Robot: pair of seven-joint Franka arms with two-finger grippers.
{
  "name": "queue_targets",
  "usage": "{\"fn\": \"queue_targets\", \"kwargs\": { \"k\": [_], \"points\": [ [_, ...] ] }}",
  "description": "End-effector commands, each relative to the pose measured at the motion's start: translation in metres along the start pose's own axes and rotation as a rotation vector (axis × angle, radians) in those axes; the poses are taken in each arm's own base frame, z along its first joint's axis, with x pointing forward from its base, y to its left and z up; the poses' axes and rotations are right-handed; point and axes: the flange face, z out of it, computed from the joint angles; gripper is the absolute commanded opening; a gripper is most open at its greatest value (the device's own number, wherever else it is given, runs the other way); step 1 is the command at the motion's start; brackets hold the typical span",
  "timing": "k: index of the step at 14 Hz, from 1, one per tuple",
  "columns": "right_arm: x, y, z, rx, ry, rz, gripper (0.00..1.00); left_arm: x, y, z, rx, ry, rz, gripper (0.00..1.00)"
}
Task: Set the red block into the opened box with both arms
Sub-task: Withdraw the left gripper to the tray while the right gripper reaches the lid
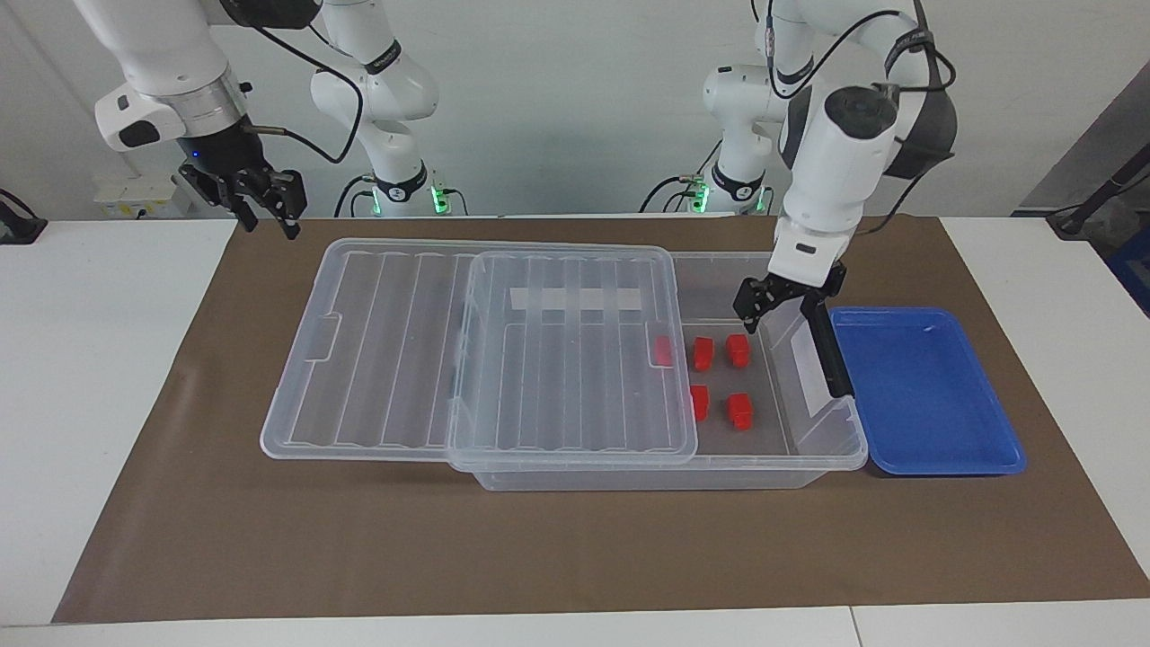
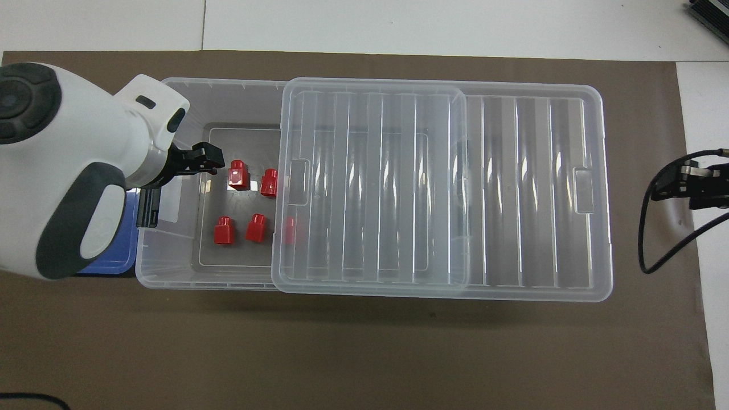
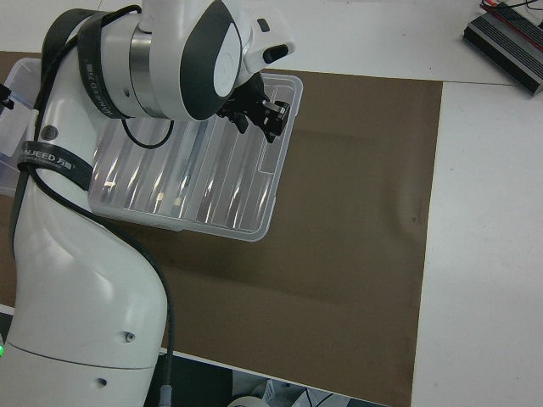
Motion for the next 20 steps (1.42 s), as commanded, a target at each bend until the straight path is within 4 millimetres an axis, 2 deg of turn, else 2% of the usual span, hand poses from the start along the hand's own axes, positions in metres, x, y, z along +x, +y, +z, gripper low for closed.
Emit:
{"fn": "queue_targets", "kwargs": {
  "k": [1, 2, 4, 5, 6, 8, 10, 12, 13, 14, 15, 16, 17, 18, 19, 20],
  "points": [
    [0.007, 0.02, 0.034, 0.059, 0.04, 0.062, 0.0, -0.021, -0.059, -0.058, 0.0, -0.028, 0.001, 1.0],
    [0.014, 0.023, 0.042, 0.071, 0.07, 0.074, 0.0, -0.029, -0.082, -0.074, 0.02, -0.046, 0.089, 1.0],
    [0.029, 0.023, 0.063, 0.079, 0.102, 0.081, 0.0, -0.024, -0.147, -0.099, 0.023, -0.076, 0.296, 1.0],
    [0.039, 0.025, 0.075, 0.08, 0.108, 0.087, 0.0, -0.026, -0.172, -0.107, 0.007, -0.076, 0.362, 1.0],
    [0.048, 0.025, 0.088, 0.081, 0.113, 0.081, 0.0, -0.03, -0.182, -0.108, -0.002, -0.07, 0.409, 1.0],
    [0.065, 0.035, 0.107, 0.08, 0.134, 0.056, 0.0, -0.032, -0.164, -0.106, 0.003, -0.057, 0.447, 1.0],
    [0.077, 0.034, 0.124, 0.081, 0.132, 0.052, 0.0, -0.023, -0.157, -0.115, 0.005, 0.024, 0.466, 1.0],
    [0.083, 0.031, 0.145, 0.082, 0.106, 0.03, 0.0, -0.024, -0.151, -0.113, 0.007, 0.017, 0.481, 1.0],
    [0.085, 0.031, 0.156, 0.077, 0.093, -0.028, 0.0, -0.021, -0.142, -0.101, 0.008, -0.031, 0.503, 1.0],
    [0.086, 0.031, 0.16, 0.076, 0.091, -0.054, 0.0, -0.007, -0.137, -0.098, 0.032, -0.09, 0.523, 1.0],
    [0.085, 0.029, 0.163, 0.075, 0.082, -0.065, 0.0, 0.004, -0.131, -0.112, 0.049, -0.142, 0.533, 1.0],
    [0.083, 0.025, 0.164, 0.075, 0.073, -0.073, 0.0, 0.006, -0.124, -0.12, 0.047, -0.17, 0.543, 1.0],
    [0.082, 0.02, 0.164, 0.075, 0.065, -0.084, 0.0, -0.002, -0.124, -0.126, 0.044, -0.159, 0.548, 1.0],
    [0.08, 0.016, 0.164, 0.075, 0.055, -0.095, 0.0, -0.007, -0.12, -0.113, 0.044, -0.171, 0.558, 1.0],
    [0.079, 0.015, 0.165, 0.076, 0.052, -0.11, 0.0, -0.01, -0.102, -0.102, 0.044, -0.15, 0.59, 1.0],
    [0.079, 0.013, 0.164, 0.08, 0.052, -0.129, 0.0, -0.006, -0.094, -0.094, 0.042, -0.138, 0.6, 1.0]
  ]
}}
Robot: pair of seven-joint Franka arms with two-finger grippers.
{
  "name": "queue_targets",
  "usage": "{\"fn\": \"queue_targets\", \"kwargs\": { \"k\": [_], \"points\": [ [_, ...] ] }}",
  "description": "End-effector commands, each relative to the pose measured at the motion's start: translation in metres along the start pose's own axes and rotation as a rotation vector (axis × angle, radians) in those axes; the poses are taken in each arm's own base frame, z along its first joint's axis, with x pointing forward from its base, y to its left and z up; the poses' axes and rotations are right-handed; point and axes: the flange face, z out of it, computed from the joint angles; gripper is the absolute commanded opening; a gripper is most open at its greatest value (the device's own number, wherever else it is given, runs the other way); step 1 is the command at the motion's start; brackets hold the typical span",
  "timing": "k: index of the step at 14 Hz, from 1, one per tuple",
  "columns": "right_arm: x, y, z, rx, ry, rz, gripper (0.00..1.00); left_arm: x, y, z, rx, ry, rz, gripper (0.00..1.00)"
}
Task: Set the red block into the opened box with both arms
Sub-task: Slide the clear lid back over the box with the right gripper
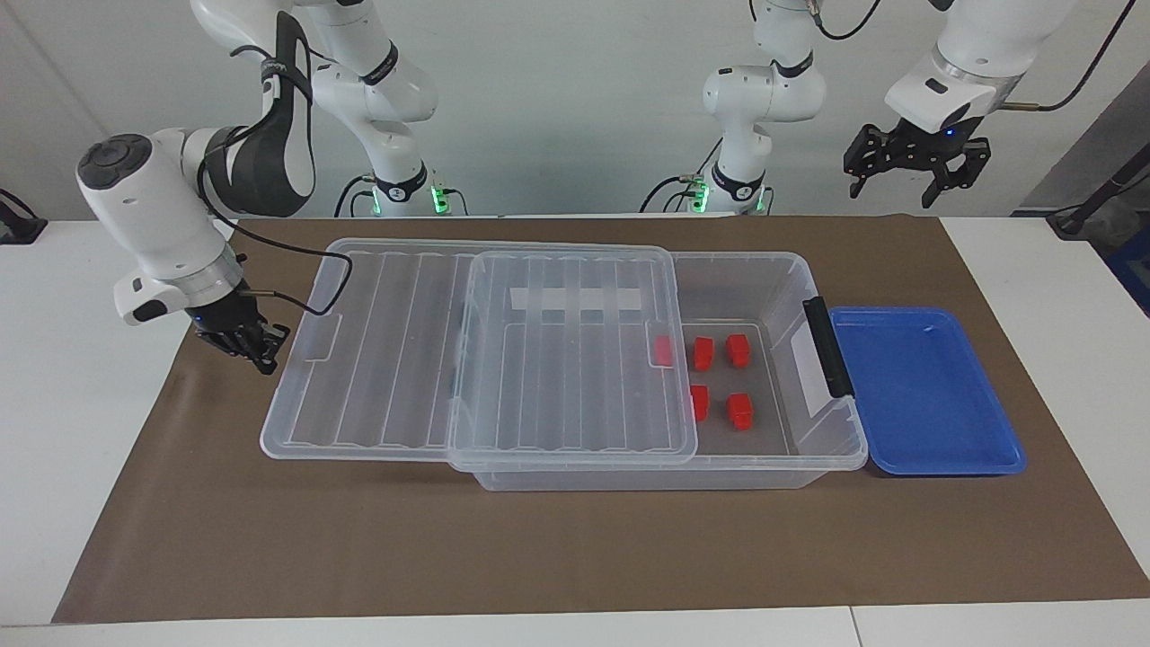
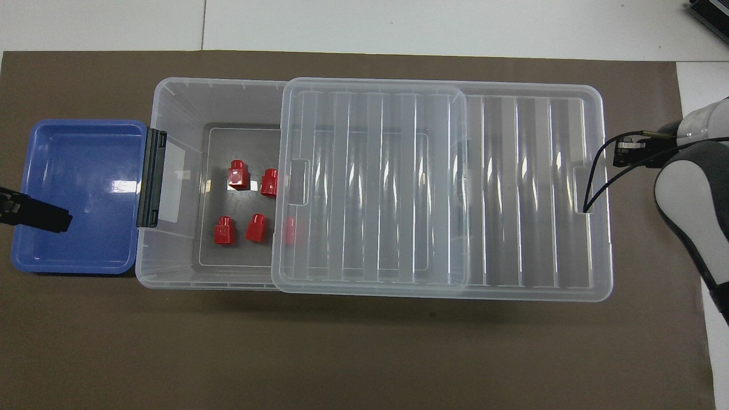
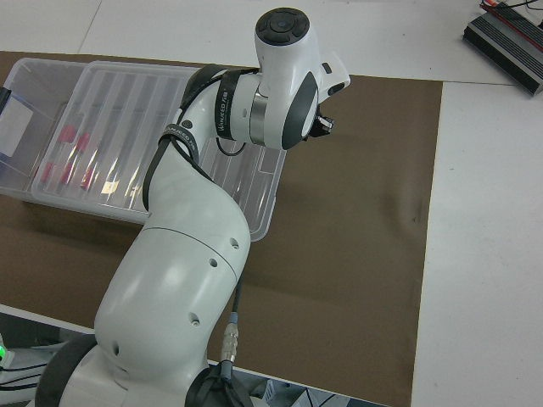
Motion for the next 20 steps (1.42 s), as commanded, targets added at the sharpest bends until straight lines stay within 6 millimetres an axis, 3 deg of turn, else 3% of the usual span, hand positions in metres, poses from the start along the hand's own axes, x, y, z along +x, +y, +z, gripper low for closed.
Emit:
{"fn": "queue_targets", "kwargs": {
  "k": [1, 2, 4, 6, 9, 12, 17, 20],
  "points": [
    [-0.001, -0.007, -0.003, 0.031, -0.01, -0.072, 0.0, 0.013, 0.008, 0.017, 0.019, -0.004, 0.03, 1.0],
    [-0.002, -0.009, -0.002, 0.036, -0.015, -0.095, 0.0, 0.017, 0.002, 0.023, 0.016, -0.01, 0.021, 1.0],
    [-0.004, -0.021, -0.005, 0.068, -0.015, -0.102, 0.0, 0.019, 0.01, 0.024, 0.01, -0.014, 0.017, 1.0],
    [-0.007, -0.029, -0.005, 0.1, -0.028, -0.1, 0.0, 0.017, 0.022, 0.019, 0.003, 0.001, -0.131, 1.0],
    [-0.011, -0.057, -0.007, 0.126, -0.034, -0.131, 0.0, 0.016, 0.025, 0.018, 0.003, 0.0, -0.152, 1.0],
    [-0.018, -0.084, -0.006, 0.129, -0.044, -0.177, 0.0, 0.027, 0.032, 0.036, 0.002, -0.044, -0.14, 1.0],
    [-0.036, -0.15, -0.006, 0.136, -0.05, -0.283, 0.0, 0.03, 0.027, 0.039, -0.001, -0.041, -0.147, 1.0],
    [-0.047, -0.177, -0.007, 0.14, -0.052, -0.326, 0.0, 0.033, 0.031, 0.041, -0.01, -0.037, -0.139, 1.0]
  ]
}}
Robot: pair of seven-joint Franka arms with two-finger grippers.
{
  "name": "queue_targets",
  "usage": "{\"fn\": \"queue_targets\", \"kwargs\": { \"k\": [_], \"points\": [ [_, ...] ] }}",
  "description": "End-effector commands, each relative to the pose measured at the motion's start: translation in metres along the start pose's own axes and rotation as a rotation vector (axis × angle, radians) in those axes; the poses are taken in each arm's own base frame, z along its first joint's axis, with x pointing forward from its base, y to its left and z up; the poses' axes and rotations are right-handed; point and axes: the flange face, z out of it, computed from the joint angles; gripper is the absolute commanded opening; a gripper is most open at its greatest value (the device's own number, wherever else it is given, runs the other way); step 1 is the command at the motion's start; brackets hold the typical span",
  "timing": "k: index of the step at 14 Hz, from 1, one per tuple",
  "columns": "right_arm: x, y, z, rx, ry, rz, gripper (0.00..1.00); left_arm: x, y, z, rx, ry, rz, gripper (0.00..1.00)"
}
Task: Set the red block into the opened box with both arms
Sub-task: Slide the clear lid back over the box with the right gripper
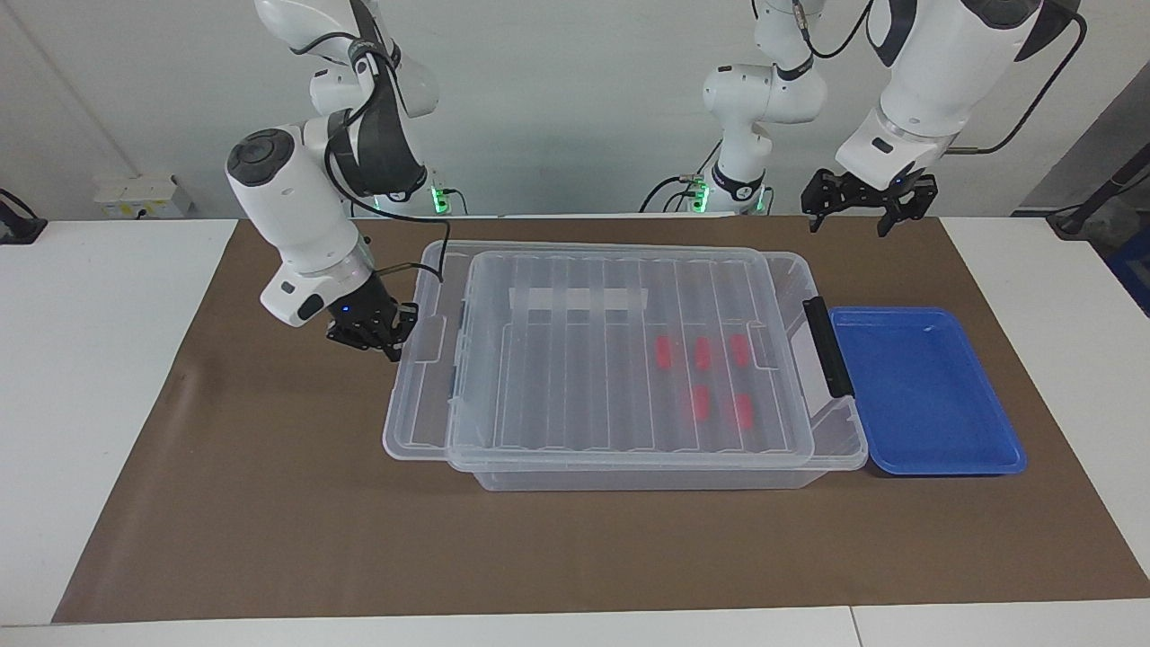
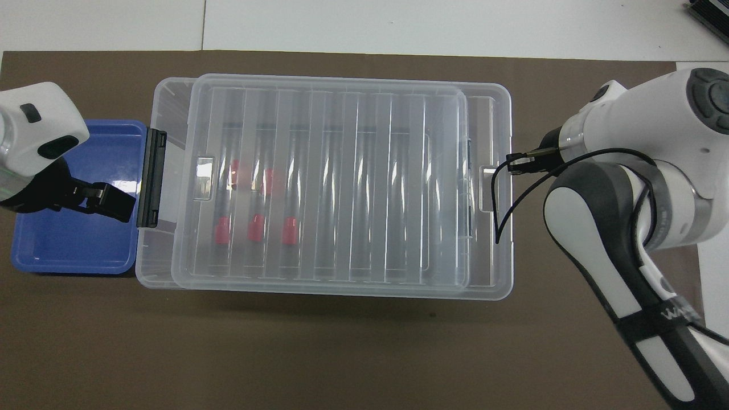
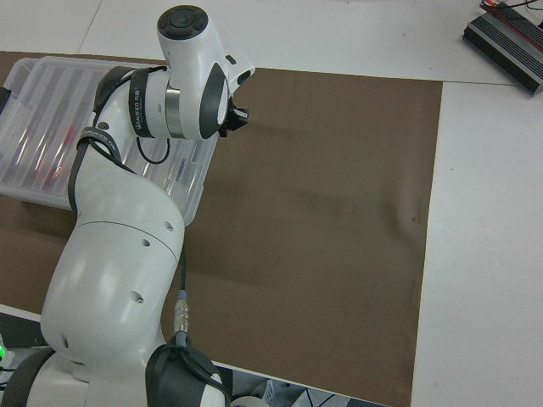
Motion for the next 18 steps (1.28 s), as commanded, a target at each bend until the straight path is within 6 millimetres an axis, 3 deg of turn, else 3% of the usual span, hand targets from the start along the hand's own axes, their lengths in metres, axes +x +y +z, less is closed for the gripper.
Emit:
{"fn": "queue_targets", "kwargs": {
  "k": [1, 6, 18],
  "points": [
    [-0.005, -0.022, -0.004, 0.026, -0.011, -0.04, 0.0, 0.001, 0.004, -0.002, -0.008, 0.019, -0.009, 1.0],
    [-0.008, -0.036, -0.004, 0.027, -0.016, -0.06, 0.0, -0.014, -0.005, -0.021, -0.01, 0.055, -0.027, 1.0],
    [-0.009, -0.048, -0.002, 0.029, -0.019, -0.079, 0.0, -0.016, -0.018, -0.019, -0.013, 0.049, -0.056, 1.0]
  ]
}}
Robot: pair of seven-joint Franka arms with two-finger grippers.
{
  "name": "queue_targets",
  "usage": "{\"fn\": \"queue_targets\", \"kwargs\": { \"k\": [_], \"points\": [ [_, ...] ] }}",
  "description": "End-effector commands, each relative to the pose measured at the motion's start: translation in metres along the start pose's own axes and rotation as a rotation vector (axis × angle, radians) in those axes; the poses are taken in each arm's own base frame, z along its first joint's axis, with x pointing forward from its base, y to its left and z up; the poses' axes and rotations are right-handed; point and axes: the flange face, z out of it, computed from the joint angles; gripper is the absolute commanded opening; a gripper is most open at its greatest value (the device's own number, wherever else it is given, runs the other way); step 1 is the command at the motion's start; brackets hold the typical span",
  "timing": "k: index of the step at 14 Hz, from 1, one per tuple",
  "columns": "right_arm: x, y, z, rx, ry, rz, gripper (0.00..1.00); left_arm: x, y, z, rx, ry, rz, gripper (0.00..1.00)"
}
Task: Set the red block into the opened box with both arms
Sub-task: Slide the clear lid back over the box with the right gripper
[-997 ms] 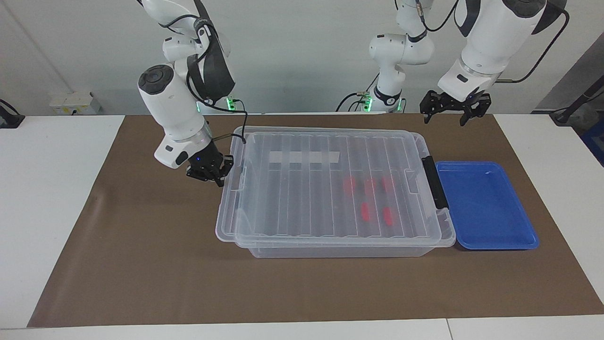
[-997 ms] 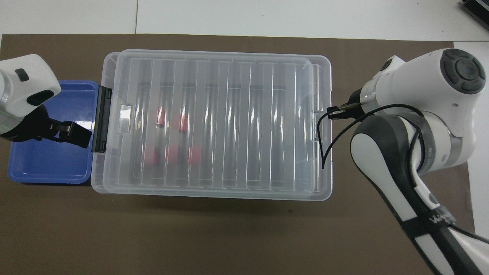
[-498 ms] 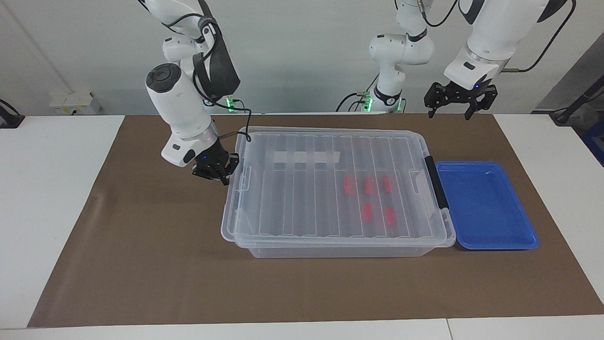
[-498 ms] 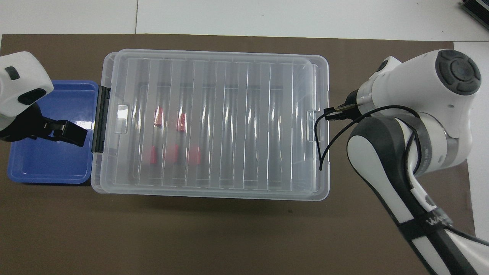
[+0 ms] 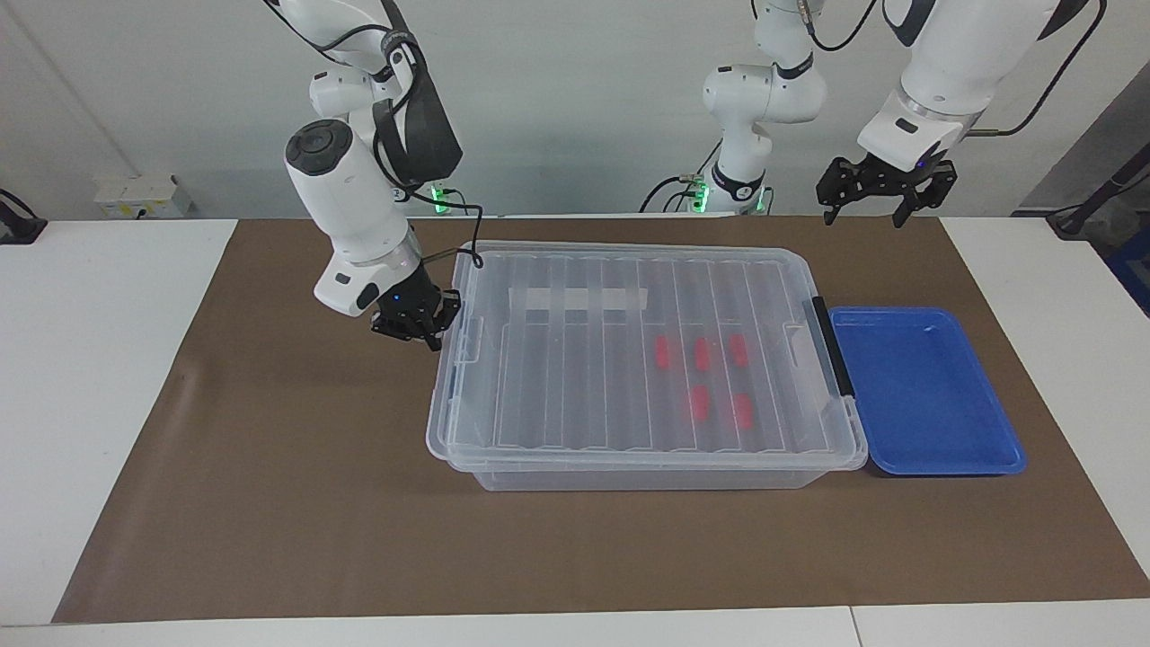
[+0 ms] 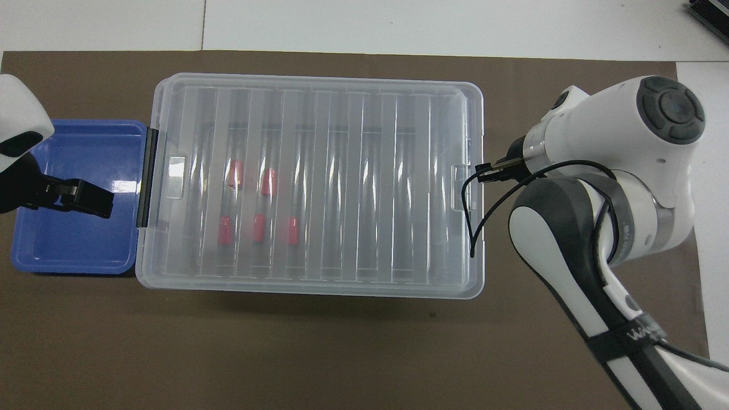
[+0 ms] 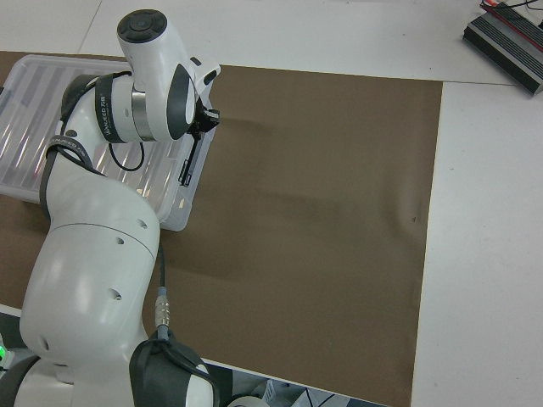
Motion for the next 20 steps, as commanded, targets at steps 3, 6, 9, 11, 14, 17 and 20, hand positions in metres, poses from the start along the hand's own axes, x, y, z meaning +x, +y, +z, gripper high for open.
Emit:
{"fn": "queue_targets", "kwargs": {
  "k": [3, 6, 9, 11, 14, 17, 20],
  "points": [
    [-0.004, -0.007, -0.005, 0.024, -0.009, -0.013, 0.0, -0.004, -0.002, -0.001, -0.009, 0.003, -0.017, 1.0],
    [-0.004, -0.008, -0.005, 0.024, -0.009, -0.015, 0.0, -0.004, -0.002, -0.001, -0.008, 0.003, -0.016, 1.0],
    [-0.005, -0.007, -0.006, 0.024, -0.012, -0.012, 0.0, -0.004, -0.002, -0.001, -0.008, 0.003, -0.017, 1.0],
    [-0.007, 0.002, -0.014, 0.023, -0.013, 0.002, 0.0, -0.004, -0.002, -0.001, -0.008, 0.003, -0.017, 1.0],
    [-0.02, 0.02, -0.035, 0.006, -0.031, 0.046, 0.0, -0.004, -0.002, -0.001, -0.008, 0.003, -0.016, 1.0],
    [-0.035, 0.057, -0.052, -0.036, -0.034, 0.111, 0.0, -0.004, -0.001, -0.001, -0.009, 0.003, -0.015, 1.0],
    [-0.041, 0.082, -0.068, -0.077, -0.011, 0.15, 0.0, -0.004, -0.001, -0.001, -0.009, 0.003, -0.015, 1.0]
  ]
}}
